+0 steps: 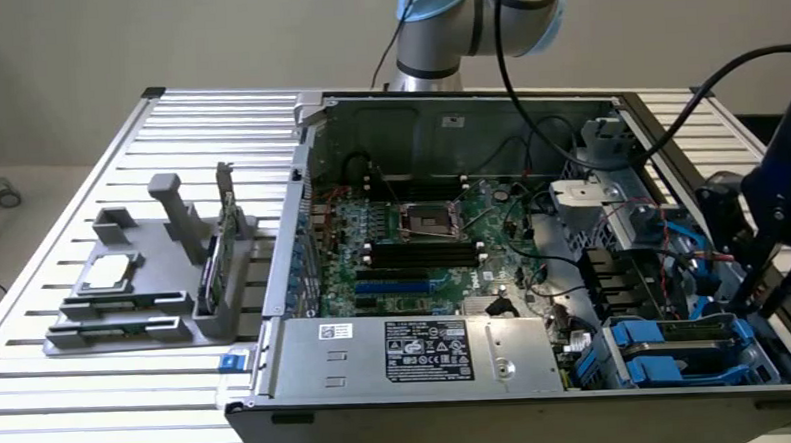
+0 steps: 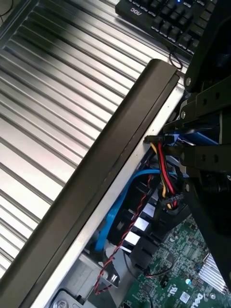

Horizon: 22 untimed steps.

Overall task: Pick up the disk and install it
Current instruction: 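Insert the first disk wire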

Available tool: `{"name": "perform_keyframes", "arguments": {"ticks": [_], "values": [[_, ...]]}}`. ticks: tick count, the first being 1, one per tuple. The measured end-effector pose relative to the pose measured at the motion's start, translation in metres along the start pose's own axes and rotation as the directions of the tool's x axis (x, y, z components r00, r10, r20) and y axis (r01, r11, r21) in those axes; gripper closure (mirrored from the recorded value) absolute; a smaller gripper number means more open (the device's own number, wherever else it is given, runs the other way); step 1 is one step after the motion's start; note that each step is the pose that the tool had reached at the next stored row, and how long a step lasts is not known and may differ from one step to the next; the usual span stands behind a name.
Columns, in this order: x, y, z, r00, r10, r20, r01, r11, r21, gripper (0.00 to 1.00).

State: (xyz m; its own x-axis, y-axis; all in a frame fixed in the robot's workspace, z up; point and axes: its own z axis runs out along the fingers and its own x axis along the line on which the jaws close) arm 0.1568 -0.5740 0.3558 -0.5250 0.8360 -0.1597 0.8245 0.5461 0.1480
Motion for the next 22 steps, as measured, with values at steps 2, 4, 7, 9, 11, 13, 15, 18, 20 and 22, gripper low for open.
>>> {"name": "perform_keyframes", "arguments": {"ticks": [2,4,7,9,11,13,15,18,20,22], "values": [[-0.0004,-0.0004,0.0008,1.0,0.0,0.0,0.0,1.0,0.0,0.75],[-0.0005,-0.0007,0.0013,1.0,0.0,0.0003,0.0,1.0,0.0002,0.75],[-0.0004,-0.0009,0.0027,1.0,0.0,-0.0001,0.0,1.0,0.0,0.75],[-0.0002,-0.0011,0.0038,1.0,-0.001,-0.0001,0.001,1.0,-0.0001,0.75],[-0.0001,-0.0012,0.0047,1.0,-0.002,-0.0002,0.002,1.0,-0.0003,0.75],[0.0,-0.0013,0.0051,1.0,-0.003,-0.0002,0.003,1.0,-0.0004,0.75],[0.0,-0.0013,0.0054,1.0,-0.005,-0.0004,0.005,1.0,-0.0008,0.75],[0.0,-0.0011,0.0057,1.0,-0.009,-0.0013,0.009,1.0,-0.0018,0.75],[-0.0001,-0.001,0.0059,0.9999,-0.014,-0.002,0.014,0.9999,-0.0026,0.75],[-0.0002,-0.0009,0.006,0.9997,-0.024,-0.0034,0.024,0.9997,-0.0041,0.75]]}}
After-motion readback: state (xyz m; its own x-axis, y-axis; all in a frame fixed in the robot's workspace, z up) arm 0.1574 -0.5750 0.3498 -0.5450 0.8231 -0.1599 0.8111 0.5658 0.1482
